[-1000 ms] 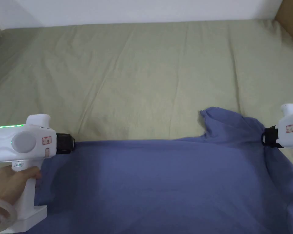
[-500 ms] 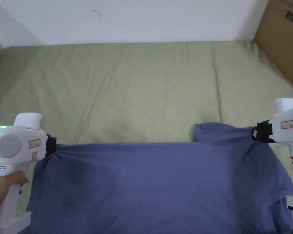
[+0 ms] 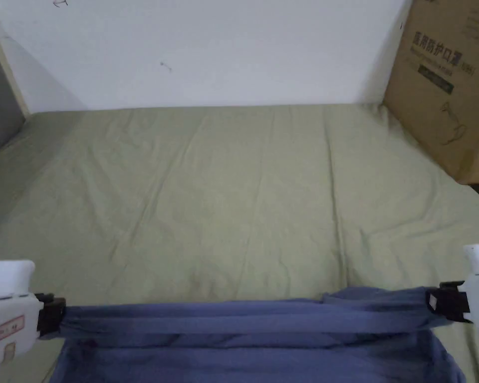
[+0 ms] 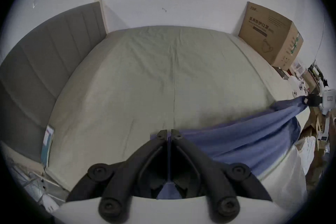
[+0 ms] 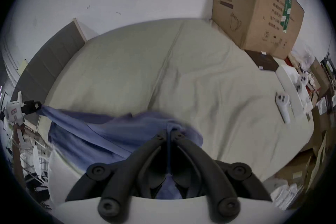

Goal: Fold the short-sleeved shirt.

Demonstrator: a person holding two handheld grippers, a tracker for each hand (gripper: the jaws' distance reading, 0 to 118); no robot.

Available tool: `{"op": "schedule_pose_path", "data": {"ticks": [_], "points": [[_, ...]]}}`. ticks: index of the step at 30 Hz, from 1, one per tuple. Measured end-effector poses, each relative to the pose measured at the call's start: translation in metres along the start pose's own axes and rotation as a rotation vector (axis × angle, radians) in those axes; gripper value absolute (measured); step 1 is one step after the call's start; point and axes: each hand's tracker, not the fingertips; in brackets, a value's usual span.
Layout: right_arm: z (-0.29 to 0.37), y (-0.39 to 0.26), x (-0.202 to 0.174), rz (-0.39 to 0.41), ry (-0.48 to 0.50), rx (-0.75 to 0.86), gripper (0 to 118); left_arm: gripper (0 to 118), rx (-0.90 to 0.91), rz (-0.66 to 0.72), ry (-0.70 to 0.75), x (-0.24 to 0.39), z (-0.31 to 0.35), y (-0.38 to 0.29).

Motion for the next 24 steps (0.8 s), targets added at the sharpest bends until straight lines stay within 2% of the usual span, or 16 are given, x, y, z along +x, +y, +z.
{"op": "schedule_pose_path", "data": {"ticks": [6,8,10,11,12,14,15,20,24], "points": [[-0.013,-0.072,0.002,-0.043,-0.015,-0.100,2,0,-0.109,-0.022,0.021,0.000,-0.008,-0.061],[-0.026,-0.082,0.013,-0.065,-0.020,-0.115,2,1,-0.128,-0.034,0.024,0.001,-0.012,-0.071],[-0.029,-0.089,0.013,-0.075,-0.025,-0.102,2,7,-0.138,-0.035,0.028,0.002,-0.016,-0.077],[-0.029,-0.090,0.012,-0.077,-0.028,-0.095,7,27,-0.149,-0.034,0.029,0.001,-0.018,-0.079],[-0.029,-0.090,0.011,-0.079,-0.033,-0.088,21,49,-0.184,-0.041,0.042,0.000,-0.019,-0.080],[-0.028,-0.088,0.009,-0.075,-0.066,-0.089,66,96,-0.197,-0.058,0.071,0.001,-0.019,-0.082],[-0.024,-0.088,0.006,-0.068,-0.075,-0.086,71,105,-0.193,-0.055,0.069,-0.002,-0.017,-0.082],[-0.004,-0.072,-0.006,-0.023,-0.125,-0.007,71,104,-0.102,0.076,0.007,-0.010,0.006,-0.064],[0.006,-0.051,-0.030,-0.004,-0.093,0.073,71,101,-0.042,0.142,-0.065,-0.006,0.021,-0.048]]}}
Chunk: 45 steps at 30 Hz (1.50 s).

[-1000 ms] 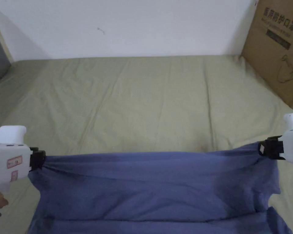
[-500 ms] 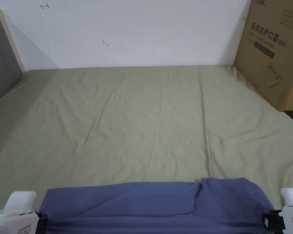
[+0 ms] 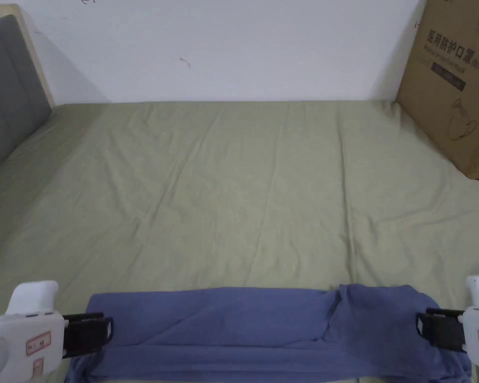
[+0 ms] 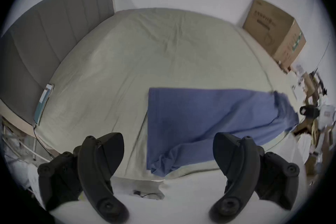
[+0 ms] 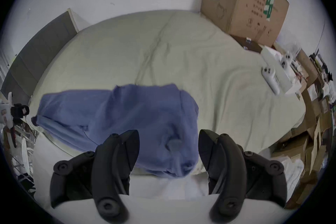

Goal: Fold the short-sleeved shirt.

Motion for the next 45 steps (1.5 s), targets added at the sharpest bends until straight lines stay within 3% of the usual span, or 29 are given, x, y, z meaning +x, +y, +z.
{"op": "schedule_pose_path", "data": {"ticks": [1,2,3,4,5,8,12,13,16,17,18,26,32,33,34,35,45], "points": [[0.000,0.004,-0.005,0.000,0.020,0.014,70,89,0.007,0.009,-0.020,0.003,0.002,0.001],[-0.001,0.008,-0.014,-0.003,0.039,0.028,62,56,0.008,0.014,-0.050,0.005,0.002,0.001],[-0.003,0.009,-0.024,-0.006,0.043,0.038,44,21,0.004,0.021,-0.059,0.007,-0.001,-0.001],[-0.008,0.008,-0.034,-0.020,0.023,0.052,13,0,0.008,0.018,-0.042,0.009,-0.003,-0.004],[-0.012,0.007,-0.044,-0.031,0.011,0.054,0,0,-0.003,0.022,-0.053,0.013,-0.006,-0.010],[-0.029,-0.001,-0.072,-0.071,0.072,0.027,0,0,-0.014,0.056,-0.043,0.011,-0.014,-0.023],[-0.042,-0.011,-0.111,0.004,0.094,-0.010,0,4,0.009,0.211,-0.076,-0.016,-0.015,-0.031],[-0.044,-0.012,-0.118,0.021,0.093,-0.015,0,16,0.001,0.250,-0.099,-0.024,-0.013,-0.029],[-0.053,-0.014,-0.133,0.017,0.142,-0.032,0,97,-0.026,0.301,-0.119,-0.043,-0.018,-0.035],[-0.057,-0.014,-0.138,0.006,0.150,-0.045,0,115,-0.024,0.315,-0.118,-0.049,-0.020,-0.035],[-0.060,-0.015,-0.142,-0.003,0.152,-0.059,0,118,-0.021,0.342,-0.134,-0.054,-0.022,-0.037],[-0.071,-0.015,-0.161,0.017,0.176,-0.103,0,115,-0.112,0.623,-0.371,-0.075,-0.074,-0.052],[-0.078,-0.013,-0.155,-0.014,0.188,-0.139,0,112,-0.039,0.781,-0.519,-0.080,-0.091,-0.056],[-0.079,-0.012,-0.154,-0.020,0.182,-0.143,0,98,-0.043,0.799,-0.509,-0.083,-0.093,-0.056],[-0.080,-0.012,-0.153,-0.025,0.181,-0.146,0,61,-0.055,0.782,-0.477,-0.084,-0.098,-0.054],[-0.080,-0.012,-0.151,-0.032,0.183,-0.149,0,7,-0.088,0.783,-0.410,-0.082,-0.104,-0.055],[-0.076,-0.005,-0.140,-0.077,0.181,-0.140,0,7,-0.046,0.688,-0.395,-0.085,-0.078,-0.046]]}}
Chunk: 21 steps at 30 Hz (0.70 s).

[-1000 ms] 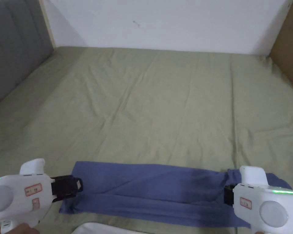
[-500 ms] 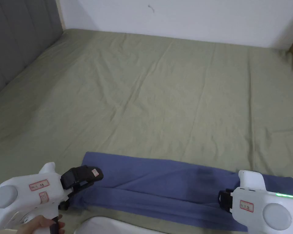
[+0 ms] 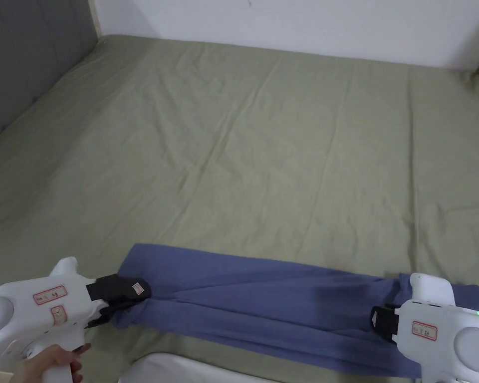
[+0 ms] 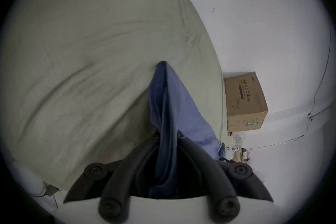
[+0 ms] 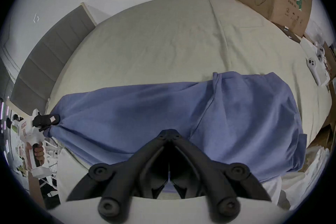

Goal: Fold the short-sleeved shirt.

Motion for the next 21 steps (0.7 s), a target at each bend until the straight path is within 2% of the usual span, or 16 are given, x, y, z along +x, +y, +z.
{"op": "schedule_pose_path", "data": {"ticks": [6,12,16,21], "points": [[0.002,-0.002,0.006,-0.015,0.013,-0.001,0,7,0.047,-0.032,0.058,0.001,0.023,0.016],[0.003,-0.006,0.018,-0.048,0.021,-0.001,0,7,0.062,-0.142,0.132,0.033,0.025,0.016],[0.006,-0.008,0.029,-0.079,0.032,0.005,0,7,0.078,-0.311,0.159,0.085,0.017,0.007],[0.015,-0.009,0.047,-0.115,0.023,0.023,0,7,0.048,-0.660,0.143,0.173,-0.010,-0.026]]}}
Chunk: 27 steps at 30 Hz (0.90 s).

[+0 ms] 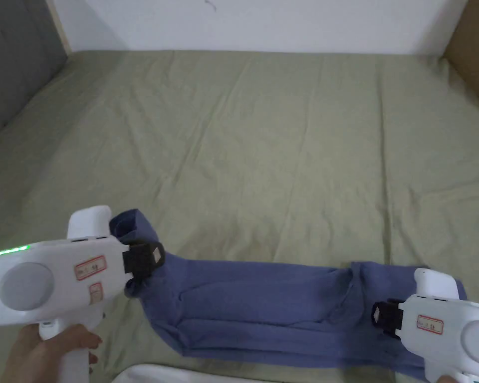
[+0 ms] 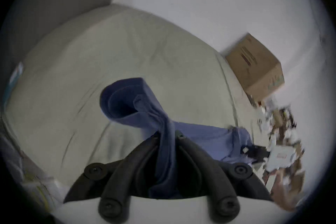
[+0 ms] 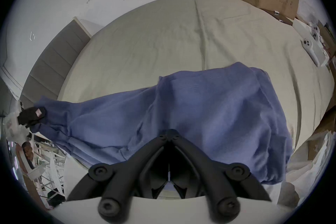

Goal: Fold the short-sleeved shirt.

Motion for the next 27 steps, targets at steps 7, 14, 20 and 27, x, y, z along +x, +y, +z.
{"op": "schedule_pose_path", "data": {"ticks": [7,14,20,27], "points": [[0.014,0.000,0.025,-0.046,-0.010,0.029,0,7,-0.142,-0.347,-0.111,0.116,-0.064,-0.026],[0.017,0.002,0.045,-0.077,-0.023,0.036,0,51,-0.282,-0.333,-0.214,0.154,-0.119,-0.076],[0.015,0.001,0.048,-0.088,-0.020,0.034,0,94,-0.317,-0.306,-0.212,0.150,-0.122,-0.081],[0.016,0.000,0.042,-0.080,-0.003,0.043,0,28,-0.179,0.028,-0.263,0.098,-0.088,-0.044]]}}
